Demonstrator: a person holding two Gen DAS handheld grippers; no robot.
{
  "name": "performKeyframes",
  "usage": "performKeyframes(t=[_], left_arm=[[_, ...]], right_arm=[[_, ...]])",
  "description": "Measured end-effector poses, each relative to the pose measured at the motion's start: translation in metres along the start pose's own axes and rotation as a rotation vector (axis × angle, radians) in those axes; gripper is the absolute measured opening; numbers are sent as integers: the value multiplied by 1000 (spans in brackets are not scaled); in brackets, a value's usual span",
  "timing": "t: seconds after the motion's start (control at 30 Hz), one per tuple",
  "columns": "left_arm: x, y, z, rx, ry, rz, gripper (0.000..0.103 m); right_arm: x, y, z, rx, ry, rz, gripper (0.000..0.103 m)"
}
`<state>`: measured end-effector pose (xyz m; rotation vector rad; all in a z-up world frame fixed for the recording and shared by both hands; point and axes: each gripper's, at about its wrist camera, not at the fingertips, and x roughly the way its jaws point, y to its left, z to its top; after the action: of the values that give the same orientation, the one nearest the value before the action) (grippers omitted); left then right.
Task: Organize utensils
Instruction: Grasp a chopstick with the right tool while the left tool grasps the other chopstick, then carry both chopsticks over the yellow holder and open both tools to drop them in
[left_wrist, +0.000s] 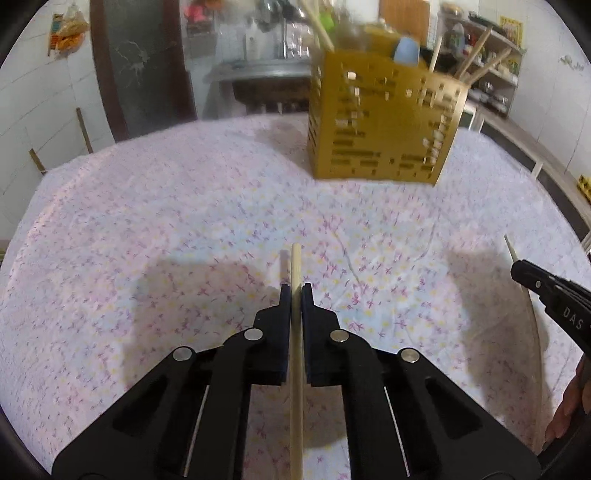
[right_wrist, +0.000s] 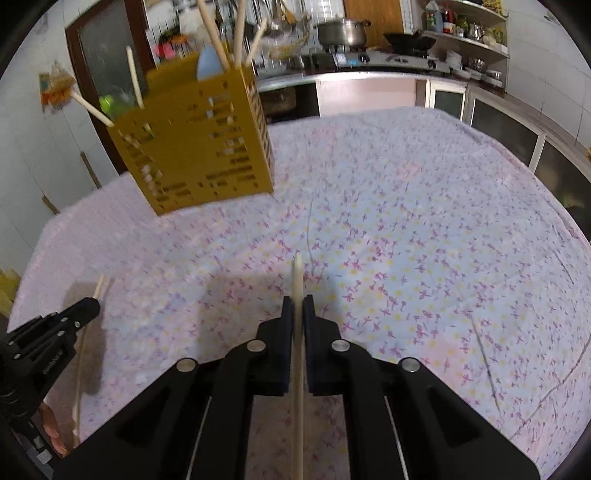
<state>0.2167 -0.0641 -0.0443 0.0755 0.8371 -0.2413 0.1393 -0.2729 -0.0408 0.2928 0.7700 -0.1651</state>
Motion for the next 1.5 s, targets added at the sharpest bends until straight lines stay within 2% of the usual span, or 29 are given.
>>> performKeyframes(t=[0.27,0.4,0.6,0.7,0.93,1.13,1.27,1.37,1.5], left_arm=[[-74,6,-2,-33,-237,2,5],[-104,14,-10,-70,-314,6,5],[-137,11,-24,-59,-416,33,5],[-147,9,-31,-59,-445,38,5],[-163,7,-47,-46,-498,52,5],[-164,8,-51,-41,-489,39,5],[-171,11,-43,-63,-493,7,5],[-179,9,-28,-56,-524,-1,5],[-190,4,0,-49,-574,-23,5]], right_arm=[[-56,-3,-7,-8,-180,81,6],[-80,-1,-15,-32,-275,85,6],[-108,2,-23,-60,-397,82,6],[-118,2,-30,-72,-450,85,6],[-138,2,-42,-96,-507,83,6],[-148,3,-50,-95,-539,83,6],[-158,5,-44,-104,-578,88,6],[-166,7,-32,-98,-610,96,6],[-174,8,-1,-84,-659,115,6]])
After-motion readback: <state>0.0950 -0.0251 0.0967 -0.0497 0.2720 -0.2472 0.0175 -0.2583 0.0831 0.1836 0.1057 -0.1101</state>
